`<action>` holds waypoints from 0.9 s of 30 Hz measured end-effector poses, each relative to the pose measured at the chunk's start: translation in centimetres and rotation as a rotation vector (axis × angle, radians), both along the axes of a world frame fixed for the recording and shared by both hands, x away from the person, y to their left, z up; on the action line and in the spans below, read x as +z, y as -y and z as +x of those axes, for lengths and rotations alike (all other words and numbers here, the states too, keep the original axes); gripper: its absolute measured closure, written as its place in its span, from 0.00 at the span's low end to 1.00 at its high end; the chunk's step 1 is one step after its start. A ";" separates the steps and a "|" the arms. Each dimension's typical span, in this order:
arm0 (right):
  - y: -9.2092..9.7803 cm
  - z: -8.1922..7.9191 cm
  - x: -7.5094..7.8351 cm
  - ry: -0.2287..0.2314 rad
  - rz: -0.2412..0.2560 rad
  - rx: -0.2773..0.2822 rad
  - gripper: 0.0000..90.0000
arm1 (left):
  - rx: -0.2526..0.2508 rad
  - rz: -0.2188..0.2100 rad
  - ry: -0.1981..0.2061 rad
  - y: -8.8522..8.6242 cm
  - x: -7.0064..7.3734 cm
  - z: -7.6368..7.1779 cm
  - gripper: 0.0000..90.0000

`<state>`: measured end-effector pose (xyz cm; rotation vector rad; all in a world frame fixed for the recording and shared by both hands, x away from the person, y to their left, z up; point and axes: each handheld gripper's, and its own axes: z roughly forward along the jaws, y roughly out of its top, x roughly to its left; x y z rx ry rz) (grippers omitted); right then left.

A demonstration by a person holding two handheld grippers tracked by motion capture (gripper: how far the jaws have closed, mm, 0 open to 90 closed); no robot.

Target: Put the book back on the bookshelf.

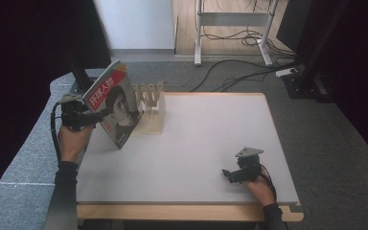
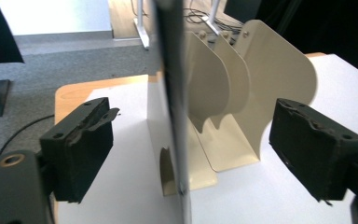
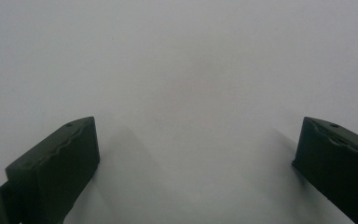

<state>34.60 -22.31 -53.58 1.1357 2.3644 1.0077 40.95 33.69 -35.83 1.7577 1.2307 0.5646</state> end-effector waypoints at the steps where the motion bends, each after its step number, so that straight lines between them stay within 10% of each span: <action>1: 0.0 0.0 0.0 0.000 0.000 0.000 0.00 | 0.000 0.000 0.000 0.0 0.0 0.0 0.12; 27: 0.0 0.0 0.0 0.002 -0.003 -0.002 0.00 | -0.143 0.125 -0.016 2.1 -1.8 -6.5 0.00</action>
